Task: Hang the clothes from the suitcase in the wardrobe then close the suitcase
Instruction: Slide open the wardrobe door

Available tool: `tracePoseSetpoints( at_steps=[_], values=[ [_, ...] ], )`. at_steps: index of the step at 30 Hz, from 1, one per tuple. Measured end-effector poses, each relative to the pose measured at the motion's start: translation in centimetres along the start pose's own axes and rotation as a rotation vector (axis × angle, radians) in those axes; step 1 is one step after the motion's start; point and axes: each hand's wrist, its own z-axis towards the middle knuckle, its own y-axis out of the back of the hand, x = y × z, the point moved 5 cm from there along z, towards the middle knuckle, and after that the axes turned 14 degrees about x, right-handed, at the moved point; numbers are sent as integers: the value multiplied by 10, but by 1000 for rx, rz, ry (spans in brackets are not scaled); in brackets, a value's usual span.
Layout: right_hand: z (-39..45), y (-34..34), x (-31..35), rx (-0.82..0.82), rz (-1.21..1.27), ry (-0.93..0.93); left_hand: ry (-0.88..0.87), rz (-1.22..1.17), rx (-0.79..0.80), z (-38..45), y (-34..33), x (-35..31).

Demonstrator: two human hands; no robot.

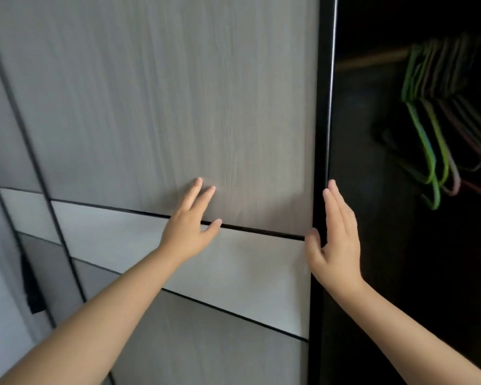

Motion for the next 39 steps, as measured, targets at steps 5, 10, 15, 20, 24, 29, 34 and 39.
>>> tracePoseSetpoints(
  at_steps=[5, 10, 15, 20, 24, 29, 34, 39],
  values=[
    [15, -36, 8, 62, 233, 56, 70, -204, 40, -8, 4, 20],
    [42, -70, 12, 195, 469, 65, 78, -160, -48, -9, 13, 40],
    [78, -116, 16, 216, 630, 102, 122, -178, -196, 7, 37, 60],
    [112, -164, 26, 267, 753, 140, 174, -102, -208, 34, 63, 69],
    [125, -208, 33, 358, 860, 227, 210, -157, -292, 57, 76, 83],
    [137, -265, 27, 486, 896, 226, 273, -37, -476, 72, 87, 112],
    [170, -322, 30, 498, 818, 55, 272, -8, -650, 91, 104, 136],
    [202, -387, 60, 592, 583, 160, 291, 141, -805, 107, 115, 160]
  ],
)
